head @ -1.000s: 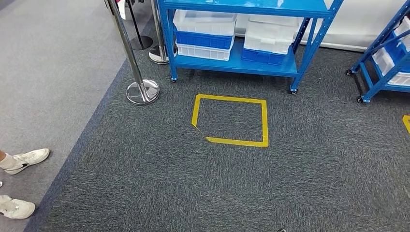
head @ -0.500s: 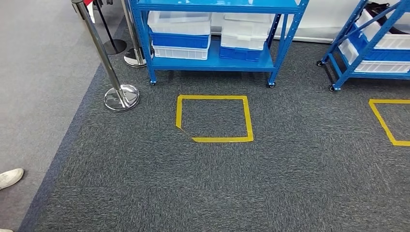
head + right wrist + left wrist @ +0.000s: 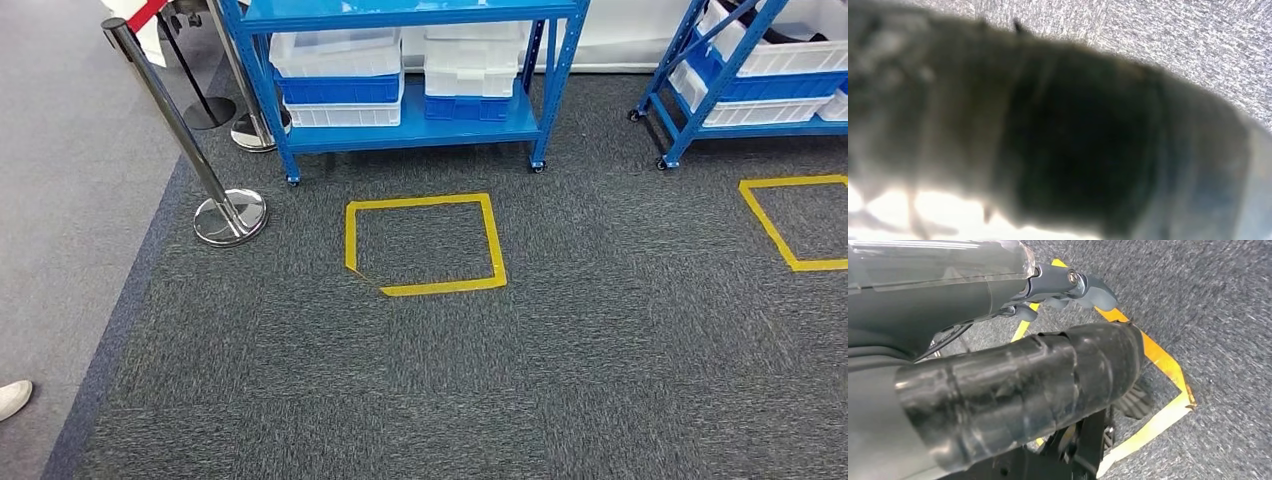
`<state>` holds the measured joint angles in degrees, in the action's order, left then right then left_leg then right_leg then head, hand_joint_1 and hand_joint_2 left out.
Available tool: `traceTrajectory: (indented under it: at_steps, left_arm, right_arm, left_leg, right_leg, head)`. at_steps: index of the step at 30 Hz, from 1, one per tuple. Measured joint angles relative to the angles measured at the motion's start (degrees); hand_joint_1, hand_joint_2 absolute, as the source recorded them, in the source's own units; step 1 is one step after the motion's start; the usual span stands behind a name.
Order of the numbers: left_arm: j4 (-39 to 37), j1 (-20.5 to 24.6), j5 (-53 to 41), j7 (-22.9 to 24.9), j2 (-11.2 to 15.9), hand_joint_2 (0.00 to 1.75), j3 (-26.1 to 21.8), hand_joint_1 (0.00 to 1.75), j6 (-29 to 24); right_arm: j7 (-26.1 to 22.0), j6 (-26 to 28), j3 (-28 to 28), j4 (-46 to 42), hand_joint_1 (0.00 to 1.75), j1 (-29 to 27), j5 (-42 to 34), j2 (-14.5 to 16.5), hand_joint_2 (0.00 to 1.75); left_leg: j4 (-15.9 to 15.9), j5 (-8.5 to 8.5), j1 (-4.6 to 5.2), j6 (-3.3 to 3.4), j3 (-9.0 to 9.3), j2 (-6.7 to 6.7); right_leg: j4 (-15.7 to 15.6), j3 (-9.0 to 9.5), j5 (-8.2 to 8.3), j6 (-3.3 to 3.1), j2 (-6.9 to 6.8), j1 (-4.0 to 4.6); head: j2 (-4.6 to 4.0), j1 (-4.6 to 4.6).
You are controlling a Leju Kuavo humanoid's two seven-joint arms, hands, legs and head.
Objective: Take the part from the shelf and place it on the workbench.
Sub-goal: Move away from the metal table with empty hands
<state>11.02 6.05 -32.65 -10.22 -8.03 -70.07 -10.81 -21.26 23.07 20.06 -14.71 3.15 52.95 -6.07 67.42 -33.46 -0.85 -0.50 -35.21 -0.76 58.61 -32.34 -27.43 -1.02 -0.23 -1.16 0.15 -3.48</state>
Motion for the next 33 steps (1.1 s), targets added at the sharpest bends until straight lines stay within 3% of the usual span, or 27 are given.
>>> traceTrajectory:
  at_steps: [2,3,4,6,7,8,12,14,16,17,18,19,21,23,25,28,29,31,32,33]
  left_arm:
    - [0.0,-0.12,0.03,-0.45,0.01,0.0,0.0,0.0,-0.01]
    - [0.0,-0.2,0.05,-0.64,0.01,0.0,0.0,0.0,-0.01]
    - [0.0,-0.26,0.07,-0.8,0.02,0.0,0.0,0.0,-0.01]
    - [0.0,-0.34,0.07,-0.9,0.03,0.0,0.0,0.0,0.0]
    - [0.0,-0.31,0.06,-0.94,0.02,0.0,-0.01,0.0,0.01]
    - [0.0,-0.25,0.06,-0.97,0.02,0.0,-0.01,0.0,0.01]
    - [0.0,-0.12,0.07,-1.09,-0.01,0.0,-0.01,0.0,-0.03]
    - [0.0,-0.12,-0.14,-1.21,-0.03,0.0,0.0,0.0,-0.11]
    - [0.0,-0.19,-0.81,-1.26,-0.02,0.0,0.04,0.0,-0.15]
    - [0.0,-0.22,-1.14,-1.25,-0.02,0.0,0.07,0.0,-0.14]
    - [0.0,-0.24,-1.33,-1.2,-0.02,0.0,0.1,0.0,-0.12]
    - [0.0,-0.24,-1.38,-1.09,-0.02,0.0,0.13,0.0,-0.11]
    - [0.0,-0.24,-1.32,-0.78,-0.04,0.0,0.13,0.0,-0.1]
    - [0.0,-0.21,-1.3,-0.61,-0.07,0.0,0.13,0.0,-0.1]
    - [0.0,-0.15,-1.34,-0.69,-0.08,0.0,0.15,0.0,-0.05]
    - [0.0,-0.12,-1.44,-0.97,-0.09,0.0,0.2,0.0,0.04]
    - [0.0,-0.11,-1.43,-1.04,-0.1,0.0,0.21,0.0,0.08]
    - [0.0,-0.1,-1.29,-1.21,-0.11,0.0,0.2,0.0,0.24]
    - [0.0,-0.13,-1.2,-1.32,-0.1,0.0,0.2,0.0,0.32]
    - [0.0,-0.2,-1.11,-1.44,-0.09,0.0,0.2,0.0,0.4]
  right_arm:
    - [0.01,-0.01,0.02,0.1,0.0,-0.09,0.14,0.04,0.0]
    - [0.02,-0.01,0.02,0.18,0.0,-0.13,0.2,0.07,0.0]
    - [0.02,-0.01,0.03,0.26,0.0,-0.16,0.24,0.1,0.0]
    - [0.03,-0.01,0.03,0.34,0.0,-0.16,0.34,0.2,0.0]
    - [0.03,-0.01,0.03,0.36,0.0,-0.16,0.4,0.24,0.0]
    - [0.03,-0.01,0.03,0.37,0.0,-0.16,0.45,0.26,0.0]
    - [0.06,-0.02,0.04,0.45,0.0,-0.25,0.65,0.29,0.0]
    - [0.13,-0.04,0.07,0.49,0.0,-0.28,0.76,0.27,0.0]
    - [0.2,-0.07,0.13,0.56,0.0,-0.33,0.87,0.28,0.0]
    - [0.27,-0.09,0.15,0.63,0.0,-0.4,0.93,0.28,0.0]
    - [0.38,-0.1,0.16,0.71,0.0,-0.49,1.07,0.29,0.0]
    - [0.56,-0.11,0.16,0.78,0.0,-0.55,1.26,0.3,0.0]
    - [0.89,-0.13,0.16,0.85,0.0,-0.59,1.72,0.3,0.0]
    - [1.03,-0.17,0.16,0.91,0.0,-0.57,2.01,0.31,0.0]
    - [1.09,-0.24,0.16,1.01,0.0,-0.63,2.07,0.33,0.0]
    - [1.39,-0.28,0.16,1.17,0.0,-0.73,2.22,0.39,0.0]
    - [1.47,-0.29,0.16,1.21,0.0,-0.72,2.27,0.42,0.0]
    - [1.52,-0.35,0.16,1.27,0.0,-0.7,2.31,0.48,0.0]
    - [1.52,-0.39,0.16,1.3,0.0,-0.73,2.32,0.51,0.0]
    - [1.51,-0.42,0.16,1.34,0.0,-0.77,2.33,0.55,0.0]
  left_leg:
    - [6.26,-2.02,-0.01,-0.13,-3.05,0.21]
    - [6.81,-1.47,-0.01,-0.09,-3.4,0.22]
    - [4.94,0.17,0.0,0.04,-2.6,0.24]
    - [-2.86,4.15,0.08,0.57,1.01,0.42]
    - [-6.25,5.35,0.16,0.85,2.57,0.52]
    - [-8.33,5.87,0.27,1.09,3.5,0.63]
    - [-9.83,6.28,0.21,2.12,4.02,0.48]
    - [-10.39,6.63,0.01,2.84,4.2,0.24]
    - [-10.4,6.64,0.08,3.14,4.1,0.15]
    - [-10.37,6.62,0.12,3.14,4.08,0.13]
    - [-10.31,6.58,0.13,3.12,4.1,0.12]
    - [-10.22,6.5,0.14,3.08,4.16,0.12]
    - [-9.93,6.19,0.14,2.79,4.32,0.12]
    - [-9.51,5.8,0.31,2.21,4.28,0.1]
    - [-9.47,5.56,0.48,1.54,4.24,0.09]
    - [-8.08,4.41,0.35,0.56,3.8,0.18]
    - [-5.67,3.08,0.29,0.3,2.7,0.23]
    - [1.91,-0.45,0.22,0.02,-1.16,0.27]
    - [5.42,-1.63,0.22,-0.04,-3.11,0.27]
    - [7.2,-1.69,0.22,-0.01,-4.25,0.27]
  right_leg:
    - [0.07,0.03,-0.08,-0.16,0.17,0.19]
    - [0.11,0.08,-0.11,-0.18,0.32,0.26]
    - [0.15,0.16,-0.15,-0.17,0.51,0.29]
    - [0.21,0.35,-0.27,-0.02,0.86,0.41]
    - [0.3,0.35,-0.34,0.16,1.0,0.51]
    - [0.35,0.29,-0.36,0.38,1.07,0.59]
    - [0.68,0.15,-0.71,1.61,1.05,0.49]
    - [4.43,-1.51,-3.21,2.09,0.82,0.35]
    - [11.73,-5.06,-6.73,2.51,0.64,0.26]
    - [14.56,-6.47,-7.55,2.67,0.6,0.21]
    - [15.6,-7.04,-7.26,2.8,0.56,0.14]
    - [14.3,-6.47,-5.85,2.85,0.52,0.05]
    - [6.91,-2.87,-1.97,2.68,0.28,-0.1]
    - [1.45,-0.36,-0.33,2.15,0.09,0.15]
    - [0.76,-0.23,-0.59,1.54,0.15,0.49]
    - [0.35,0.16,-0.58,0.44,0.24,0.16]
    - [0.18,0.35,-0.59,0.06,0.25,0.05]
    - [0.16,0.51,-0.85,-0.46,0.24,0.21]
    - [0.17,0.62,-0.99,-0.6,0.27,0.33]
    - [0.18,0.79,-1.15,-0.65,0.34,0.43]
  head:
    - [-0.01,0.01]
    - [-0.01,0.01]
    - [0.0,0.01]
    - [0.01,0.02]
    - [0.01,0.03]
    - [0.0,0.04]
    - [0.0,0.08]
    - [0.01,0.1]
    - [0.01,0.11]
    - [0.01,0.11]
    - [0.01,0.11]
    - [0.01,0.11]
    - [0.0,0.11]
    - [0.0,0.1]
    - [0.0,0.09]
    - [-0.01,0.05]
    - [0.0,0.03]
    - [0.0,0.01]
    - [0.0,0.01]
    - [0.0,0.01]
